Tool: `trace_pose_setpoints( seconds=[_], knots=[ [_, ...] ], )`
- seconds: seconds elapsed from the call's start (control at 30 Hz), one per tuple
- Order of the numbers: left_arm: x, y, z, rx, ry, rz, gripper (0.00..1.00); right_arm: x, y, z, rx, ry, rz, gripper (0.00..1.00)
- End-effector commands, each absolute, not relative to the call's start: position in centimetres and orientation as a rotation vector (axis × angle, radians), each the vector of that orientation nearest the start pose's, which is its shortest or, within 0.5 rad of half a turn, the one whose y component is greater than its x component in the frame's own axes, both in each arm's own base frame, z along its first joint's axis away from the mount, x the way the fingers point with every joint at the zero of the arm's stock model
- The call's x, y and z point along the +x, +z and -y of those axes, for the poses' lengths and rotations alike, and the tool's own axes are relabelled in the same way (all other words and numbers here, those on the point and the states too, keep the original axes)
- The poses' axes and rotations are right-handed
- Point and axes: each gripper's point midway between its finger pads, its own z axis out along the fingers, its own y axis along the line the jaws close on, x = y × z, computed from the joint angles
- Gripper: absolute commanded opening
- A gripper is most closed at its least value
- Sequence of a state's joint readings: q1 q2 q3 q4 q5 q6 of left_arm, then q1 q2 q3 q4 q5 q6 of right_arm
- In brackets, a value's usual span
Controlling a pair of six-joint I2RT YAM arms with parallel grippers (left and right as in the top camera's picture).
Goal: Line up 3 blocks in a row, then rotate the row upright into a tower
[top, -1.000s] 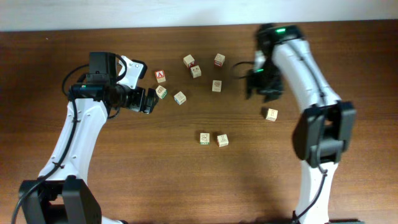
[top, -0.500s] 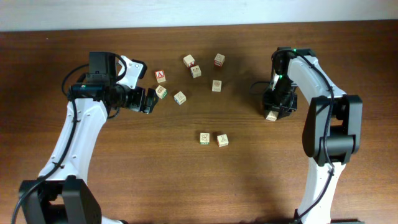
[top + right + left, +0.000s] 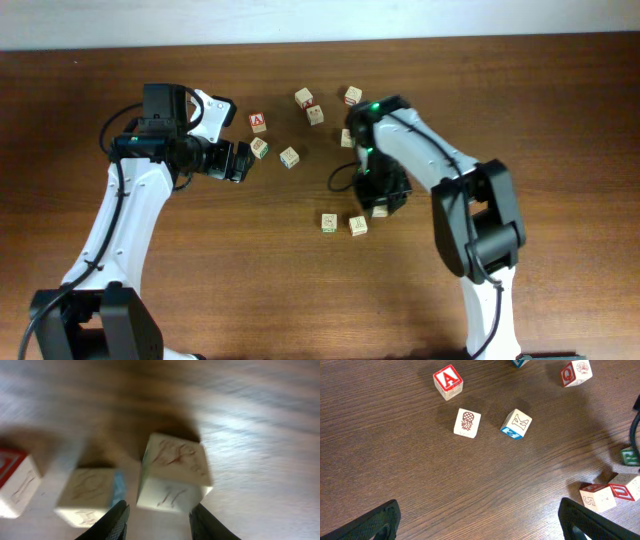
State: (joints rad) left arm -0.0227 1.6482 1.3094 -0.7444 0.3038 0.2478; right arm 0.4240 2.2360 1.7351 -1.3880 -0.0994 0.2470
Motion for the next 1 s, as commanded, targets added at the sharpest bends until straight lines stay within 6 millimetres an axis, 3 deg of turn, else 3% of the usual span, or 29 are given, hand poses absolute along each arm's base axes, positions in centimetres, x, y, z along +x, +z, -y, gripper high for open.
trace_pose_setpoints(
  seconds=[0.0,0.1,0.23,0.37,0.43,0.5,0.57,0.67,0.77,0.97],
  knots=[
    [40.6,14.6,6.0,0.466,-0.331,-2.551,0.99,29.9,2.9,-17.9,-0.308,0.019,-3.475,0.41],
    [40.6,14.6,6.0,0.466,-0.331,-2.551,0.99,29.5,2.8,-19.3,-0.316,0.047,-3.468,0.41],
    [40.6,14.6,6.0,0.466,-0.331,-2.551,0.99,30.2,3.1,-19.6,-0.327,0.068,-3.436,0.36],
    [40.6,14.6,6.0,0.466,-0.331,-2.551,0.99,31.9,8.4,-20.6,-0.341,0.174,-3.274,0.37],
    [40.6,14.6,6.1,0.466,-0.332,-2.550,0.99,31.7,11.1,-20.3,-0.328,0.194,-3.213,0.37],
    [40.6,14.6,6.0,0.466,-0.331,-2.551,0.99,30.2,11.8,-19.5,-0.330,0.190,-3.221,0.36],
    [40.6,14.6,6.0,0.466,-0.331,-2.551,0.99,27.6,10.5,-19.0,-0.343,0.206,-3.266,0.28],
    [40.6,14.6,6.1,0.466,-0.332,-2.550,0.99,24.1,7.5,-19.6,-0.323,0.351,-3.269,0.26],
    [40.6,14.6,6.1,0.466,-0.332,-2.550,0.99,23.4,5.4,-21.2,-0.174,0.444,-3.269,0.06],
    [40.6,14.6,6.0,0.466,-0.331,-2.551,0.99,22.8,2.7,-22.7,-0.153,0.256,-3.248,0.04]
  ],
)
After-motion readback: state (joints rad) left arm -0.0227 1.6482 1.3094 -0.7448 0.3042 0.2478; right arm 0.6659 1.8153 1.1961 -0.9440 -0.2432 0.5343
